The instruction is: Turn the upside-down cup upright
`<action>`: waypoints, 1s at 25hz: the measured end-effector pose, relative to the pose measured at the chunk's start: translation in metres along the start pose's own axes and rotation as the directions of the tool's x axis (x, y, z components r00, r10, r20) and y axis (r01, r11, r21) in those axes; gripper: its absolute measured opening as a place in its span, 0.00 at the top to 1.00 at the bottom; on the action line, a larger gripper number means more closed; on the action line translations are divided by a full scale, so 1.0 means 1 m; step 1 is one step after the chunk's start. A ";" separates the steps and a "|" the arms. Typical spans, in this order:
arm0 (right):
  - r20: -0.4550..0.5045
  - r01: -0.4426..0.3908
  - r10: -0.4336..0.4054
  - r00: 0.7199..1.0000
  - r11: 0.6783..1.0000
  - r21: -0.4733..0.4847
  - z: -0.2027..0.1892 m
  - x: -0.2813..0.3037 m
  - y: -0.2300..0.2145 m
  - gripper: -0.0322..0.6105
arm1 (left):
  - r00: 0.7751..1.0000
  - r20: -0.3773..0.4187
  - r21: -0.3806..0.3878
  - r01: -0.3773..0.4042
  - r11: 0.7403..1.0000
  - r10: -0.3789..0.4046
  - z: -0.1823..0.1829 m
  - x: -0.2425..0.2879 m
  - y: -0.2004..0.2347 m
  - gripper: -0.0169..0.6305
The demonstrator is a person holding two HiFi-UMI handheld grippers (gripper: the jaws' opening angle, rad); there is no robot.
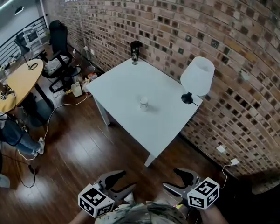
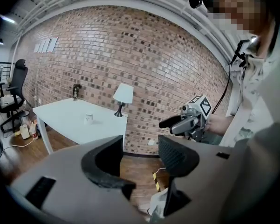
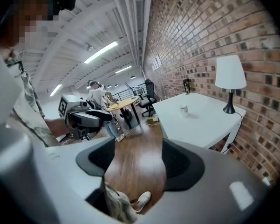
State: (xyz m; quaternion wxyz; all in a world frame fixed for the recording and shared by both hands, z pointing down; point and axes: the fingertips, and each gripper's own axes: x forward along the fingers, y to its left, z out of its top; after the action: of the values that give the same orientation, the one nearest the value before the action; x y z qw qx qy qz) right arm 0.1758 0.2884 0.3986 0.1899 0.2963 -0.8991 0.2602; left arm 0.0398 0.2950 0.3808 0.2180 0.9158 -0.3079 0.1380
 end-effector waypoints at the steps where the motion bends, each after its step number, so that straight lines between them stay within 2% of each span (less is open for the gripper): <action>1: 0.006 -0.007 0.007 1.000 1.000 -0.010 -0.007 -0.013 0.004 0.46 | 1.000 -0.004 0.001 -0.007 1.000 0.007 -0.004 0.000 -0.015 0.60; 5: 0.010 -0.046 0.047 0.999 0.998 -0.052 -0.031 -0.065 0.021 0.45 | 0.999 0.002 0.006 -0.036 0.999 0.036 -0.018 0.008 -0.078 0.60; 8: 0.009 -0.046 0.047 0.999 0.994 -0.096 -0.056 -0.103 0.026 0.45 | 0.999 0.011 -0.010 -0.035 0.999 0.035 -0.035 0.021 -0.126 0.60; 13: 0.019 -0.052 0.054 0.998 0.994 -0.094 -0.094 -0.144 0.027 0.45 | 0.999 -0.011 -0.041 -0.040 0.998 0.040 -0.059 0.032 -0.191 0.60; 19: -0.003 -0.102 0.102 0.995 0.990 -0.102 -0.120 -0.156 0.038 0.45 | 0.995 -0.036 -0.038 -0.092 0.995 0.091 -0.078 0.027 -0.213 0.60; 25: -0.005 -0.137 0.137 0.991 0.984 -0.115 -0.111 -0.140 0.045 0.45 | 0.993 -0.056 -0.042 -0.109 0.993 0.107 -0.079 0.015 -0.206 0.60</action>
State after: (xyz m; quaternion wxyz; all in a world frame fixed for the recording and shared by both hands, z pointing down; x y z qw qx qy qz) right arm 0.2730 0.4444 0.4011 0.1868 0.2228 -0.9312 0.2200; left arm 0.1709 0.4734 0.3907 0.2388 0.8887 -0.3540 0.1670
